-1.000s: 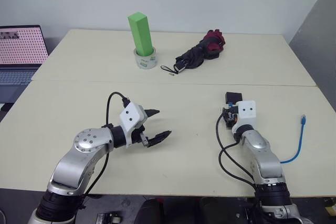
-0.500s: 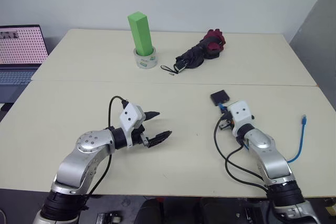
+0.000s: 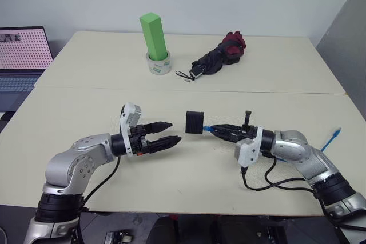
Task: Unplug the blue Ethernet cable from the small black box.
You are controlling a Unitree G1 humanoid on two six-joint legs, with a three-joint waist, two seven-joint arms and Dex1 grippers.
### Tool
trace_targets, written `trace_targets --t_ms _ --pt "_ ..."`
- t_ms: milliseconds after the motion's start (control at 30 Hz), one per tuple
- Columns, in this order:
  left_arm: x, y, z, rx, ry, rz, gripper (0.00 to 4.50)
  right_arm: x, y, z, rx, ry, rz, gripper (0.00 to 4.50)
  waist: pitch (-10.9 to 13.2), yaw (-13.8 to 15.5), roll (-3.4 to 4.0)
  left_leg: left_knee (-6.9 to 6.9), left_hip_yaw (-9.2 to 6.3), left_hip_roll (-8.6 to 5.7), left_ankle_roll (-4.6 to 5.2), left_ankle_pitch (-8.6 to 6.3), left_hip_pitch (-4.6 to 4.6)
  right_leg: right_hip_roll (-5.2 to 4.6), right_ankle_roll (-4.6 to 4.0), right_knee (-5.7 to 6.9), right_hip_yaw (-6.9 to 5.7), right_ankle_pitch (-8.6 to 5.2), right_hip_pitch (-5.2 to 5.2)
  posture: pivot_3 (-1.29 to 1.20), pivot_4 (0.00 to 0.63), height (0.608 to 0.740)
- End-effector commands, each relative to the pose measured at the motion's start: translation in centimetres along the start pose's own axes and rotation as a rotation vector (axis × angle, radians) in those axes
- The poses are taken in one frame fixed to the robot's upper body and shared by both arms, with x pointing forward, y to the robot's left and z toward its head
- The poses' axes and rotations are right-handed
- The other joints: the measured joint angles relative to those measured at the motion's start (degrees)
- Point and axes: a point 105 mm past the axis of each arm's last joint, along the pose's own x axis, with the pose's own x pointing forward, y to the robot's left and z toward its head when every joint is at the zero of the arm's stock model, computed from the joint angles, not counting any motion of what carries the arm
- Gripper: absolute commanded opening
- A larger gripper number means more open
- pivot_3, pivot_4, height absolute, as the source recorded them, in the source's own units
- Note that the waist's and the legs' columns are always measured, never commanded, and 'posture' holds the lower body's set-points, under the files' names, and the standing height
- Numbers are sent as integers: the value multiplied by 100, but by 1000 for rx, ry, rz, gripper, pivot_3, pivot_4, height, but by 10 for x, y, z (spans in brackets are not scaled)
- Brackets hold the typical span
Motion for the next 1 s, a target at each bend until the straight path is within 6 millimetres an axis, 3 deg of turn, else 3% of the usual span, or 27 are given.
trace_targets --t_ms 33,200,233,767,900,967,1000 --pt "5 -14 15 20 -50 -78 4500 1 -8 11 -83 -83 0 127 0 1 0 1 -1 1 0 0 1 0 0 1 -2 0 1 0 150 740" --pt "11 -22 18 29 -62 -135 4500 5 -9 15 -101 -122 10 126 0 0 0 3 0 1 0 0 1 0 0 2 0 0 1 0 150 740" --pt "11 -22 19 29 -65 -137 4136 5 -9 15 -102 -125 10 126 0 0 0 3 0 2 0 0 1 0 0 2 -1 0 1 0 150 740" --pt "15 -24 14 48 -36 -158 808 14 -8 26 -150 -195 44 124 0 2 0 4 1 1 0 0 1 -1 0 2 0 0 1 0 150 740" --pt "14 -22 15 50 -35 -156 798 14 -7 25 -176 -191 66 124 0 0 0 4 0 2 -1 0 2 0 0 3 -1 0 0 0 150 740" --pt "14 -22 15 52 -35 -155 798 12 -8 22 -142 -174 76 819 0 2 0 4 0 1 -1 0 1 -1 0 2 0 0 1 0 150 740" --pt "14 -22 15 53 -35 -154 798 10 -7 20 -128 -161 92 947 0 2 0 4 0 1 -1 0 1 -1 0 2 -1 0 1 0 150 740"
